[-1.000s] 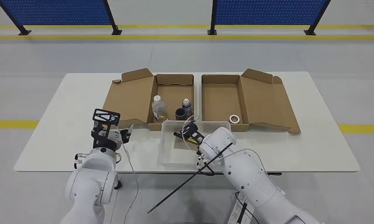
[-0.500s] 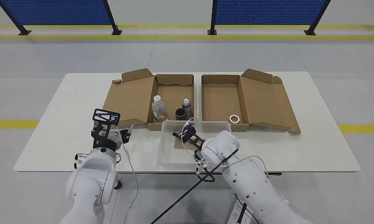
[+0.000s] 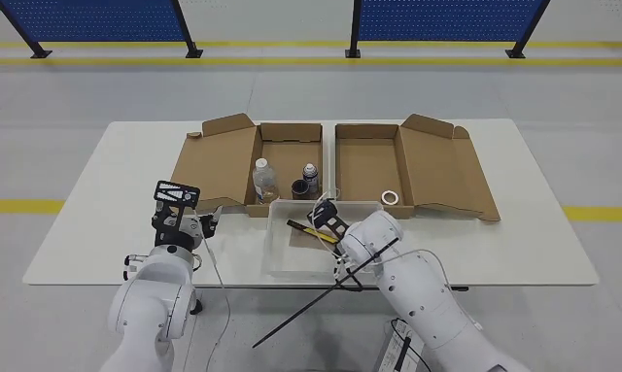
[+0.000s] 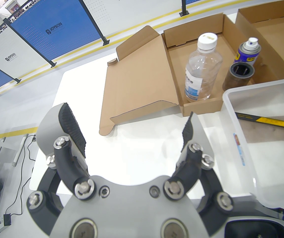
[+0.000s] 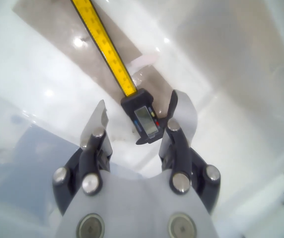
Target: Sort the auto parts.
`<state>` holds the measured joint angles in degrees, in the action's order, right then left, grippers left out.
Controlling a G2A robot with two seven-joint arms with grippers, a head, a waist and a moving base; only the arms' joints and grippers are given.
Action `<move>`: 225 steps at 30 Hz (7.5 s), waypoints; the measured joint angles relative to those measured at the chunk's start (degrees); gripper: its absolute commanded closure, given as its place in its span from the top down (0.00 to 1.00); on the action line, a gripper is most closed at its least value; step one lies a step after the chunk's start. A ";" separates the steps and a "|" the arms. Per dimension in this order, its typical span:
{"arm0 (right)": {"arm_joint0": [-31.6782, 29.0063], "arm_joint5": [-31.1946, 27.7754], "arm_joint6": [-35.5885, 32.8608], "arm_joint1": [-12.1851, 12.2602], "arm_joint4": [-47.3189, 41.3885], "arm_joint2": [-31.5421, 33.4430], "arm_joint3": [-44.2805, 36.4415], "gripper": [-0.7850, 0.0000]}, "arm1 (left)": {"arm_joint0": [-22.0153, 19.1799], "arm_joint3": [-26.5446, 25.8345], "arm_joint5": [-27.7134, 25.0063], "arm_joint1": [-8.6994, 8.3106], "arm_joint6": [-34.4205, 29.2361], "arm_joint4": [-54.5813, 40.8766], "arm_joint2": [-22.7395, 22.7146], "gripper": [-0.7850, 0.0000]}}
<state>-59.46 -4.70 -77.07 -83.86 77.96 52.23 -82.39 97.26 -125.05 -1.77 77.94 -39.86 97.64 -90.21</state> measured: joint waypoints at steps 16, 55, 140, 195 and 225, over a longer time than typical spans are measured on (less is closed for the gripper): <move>1.04 -0.63 -3.92 -0.86 -5.76 -2.25 -0.96 0.61 | 0.00 0.00 0.00 0.00 0.00 0.00 0.00 1.00; 2.95 0.13 -5.87 -1.73 -1.95 -4.59 2.91 0.07 | 0.00 0.00 0.00 0.00 0.00 0.00 0.00 1.00; 1.41 3.65 -5.46 -2.80 -3.72 -4.82 -0.52 0.00 | 0.00 0.00 0.00 0.00 0.00 0.00 0.00 1.00; -15.11 -6.96 10.69 2.61 -67.94 23.81 -19.07 0.00 | 0.00 0.00 0.00 0.00 0.00 0.00 0.00 1.00; -10.86 -1.90 13.45 5.48 -64.00 20.01 -16.75 0.00 | 0.00 0.00 0.00 0.00 0.00 0.00 0.00 1.00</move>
<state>-70.32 -6.60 -63.62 -78.38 13.96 72.24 -99.14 97.26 -125.05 -1.77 77.94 -39.86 97.64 -90.21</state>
